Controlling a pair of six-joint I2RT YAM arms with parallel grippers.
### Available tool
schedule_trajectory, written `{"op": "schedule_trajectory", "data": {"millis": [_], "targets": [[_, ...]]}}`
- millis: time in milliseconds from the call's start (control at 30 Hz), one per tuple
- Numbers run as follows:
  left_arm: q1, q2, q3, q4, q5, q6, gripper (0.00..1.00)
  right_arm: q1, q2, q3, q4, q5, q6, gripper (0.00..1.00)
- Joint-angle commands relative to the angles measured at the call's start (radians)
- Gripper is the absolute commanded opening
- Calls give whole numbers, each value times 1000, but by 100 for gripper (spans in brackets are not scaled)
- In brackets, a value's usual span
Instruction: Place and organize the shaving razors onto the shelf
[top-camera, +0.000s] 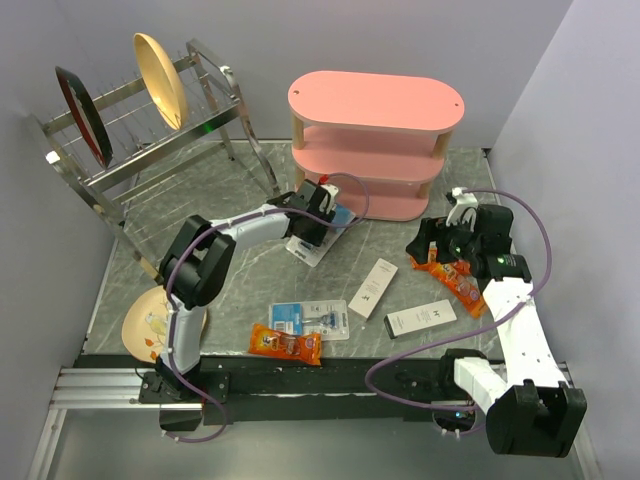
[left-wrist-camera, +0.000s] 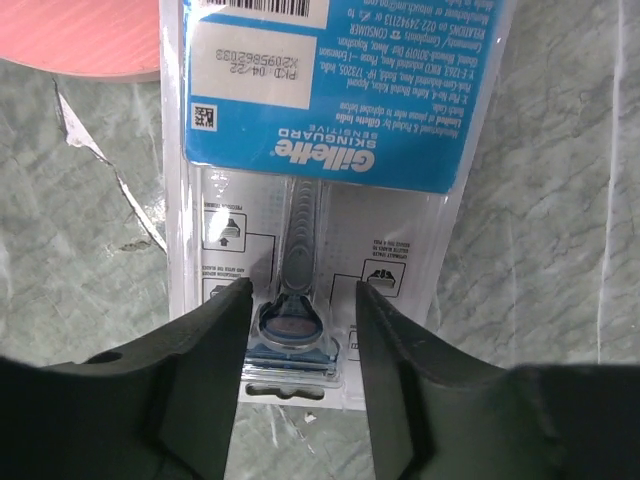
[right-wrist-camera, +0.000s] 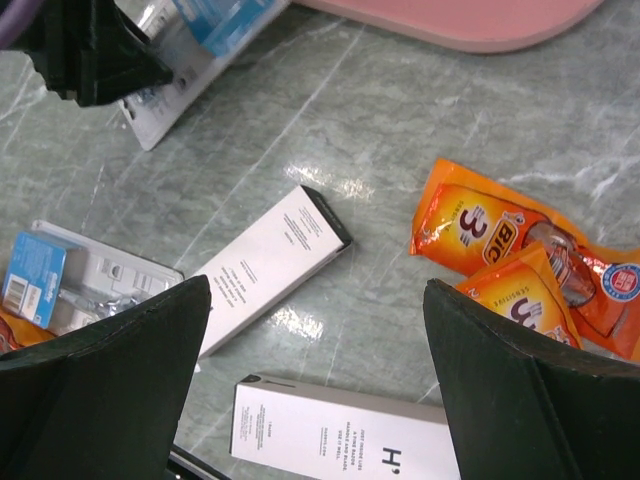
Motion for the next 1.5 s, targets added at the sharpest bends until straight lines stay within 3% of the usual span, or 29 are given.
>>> {"op": "schedule_trajectory", "data": {"millis": [0,233,267,367,633,1033,1067,1167,1333,1467], "targets": [[-19,-5,30,23,-19,15,48,-12,-7,-15,38,-3,13,93],[-31,33,75,3,1,10,18,-12,4,-7,41,0,14,93],[-35,35,79,3,1,7,7,-12,5,-7,41,1,13,93],[-39,38,107,1,-27,-22,1,-12,5,-7,37,4,11,93],[-48,61,188,0,-48,-89,1,-12,7,-7,32,-1,16,93],[-78,131,326,-48,-245,-326,1,-12,10,-3,26,-9,25,93],[-86,134,329,-49,-249,-330,5,-12,8,0,23,-7,24,93],[-91,133,322,-45,-205,-333,37,-12,10,6,12,-7,25,93],[-95,61,234,-46,-124,-329,55,-12,8,5,21,-13,31,93],[-92,-49,107,-22,-69,-266,59,-11,2,-6,27,-16,39,93]]}}
